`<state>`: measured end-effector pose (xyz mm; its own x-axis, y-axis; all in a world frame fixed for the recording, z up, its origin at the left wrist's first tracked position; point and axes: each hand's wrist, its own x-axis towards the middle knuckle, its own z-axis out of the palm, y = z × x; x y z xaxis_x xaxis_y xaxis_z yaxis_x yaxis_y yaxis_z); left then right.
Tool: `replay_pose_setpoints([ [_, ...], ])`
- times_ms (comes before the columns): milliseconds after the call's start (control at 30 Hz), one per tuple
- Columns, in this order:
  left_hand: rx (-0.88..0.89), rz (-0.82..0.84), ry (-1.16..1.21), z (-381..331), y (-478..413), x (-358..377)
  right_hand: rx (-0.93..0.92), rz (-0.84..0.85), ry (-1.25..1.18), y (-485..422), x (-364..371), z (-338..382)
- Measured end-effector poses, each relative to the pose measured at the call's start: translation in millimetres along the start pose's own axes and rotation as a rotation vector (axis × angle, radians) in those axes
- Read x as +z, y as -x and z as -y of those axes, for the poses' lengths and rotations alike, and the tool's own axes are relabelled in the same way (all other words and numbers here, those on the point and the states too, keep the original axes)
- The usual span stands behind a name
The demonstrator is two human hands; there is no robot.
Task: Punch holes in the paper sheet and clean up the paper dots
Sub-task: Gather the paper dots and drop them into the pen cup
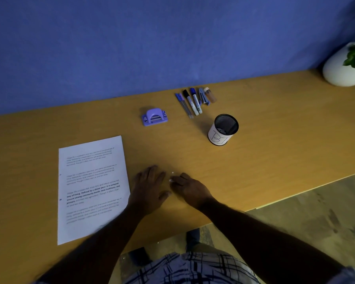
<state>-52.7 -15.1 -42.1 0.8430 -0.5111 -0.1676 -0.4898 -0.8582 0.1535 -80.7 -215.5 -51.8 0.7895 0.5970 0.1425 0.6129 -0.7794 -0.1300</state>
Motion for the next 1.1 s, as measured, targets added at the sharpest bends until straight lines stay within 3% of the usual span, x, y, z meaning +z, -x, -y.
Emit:
replay_pose_setpoints([
  [267, -0.008, 0.002, 0.025, 1, -3, -3, 0.056, 0.019, -0.008, -12, -1, -2],
  [333, -0.015, -0.005, 0.032, 1, -4, -4, 0.155, 0.061, -0.096, -17, 0, -3],
  [533, -0.069, -0.019, 0.069, -7, -7, -6, 0.803, -0.149, -0.864, -22, -16, -8],
  [633, -0.063, -0.027, 0.073, -12, -8, -9, 1.153, -0.226, -1.385, -20, -28, -9],
  [700, -0.065, -0.019, 0.1, -14, -9, -11, 1.279, -0.322, -1.721, -22, -39, -10],
  [867, -0.082, -0.052, 0.284, -23, -22, -19, 1.293, -0.527, -2.226, -18, -61, -19],
  [1100, -0.063, -0.044, 0.355, -40, -50, -44, 1.218, -0.733, -2.383, -15, -91, -54],
])
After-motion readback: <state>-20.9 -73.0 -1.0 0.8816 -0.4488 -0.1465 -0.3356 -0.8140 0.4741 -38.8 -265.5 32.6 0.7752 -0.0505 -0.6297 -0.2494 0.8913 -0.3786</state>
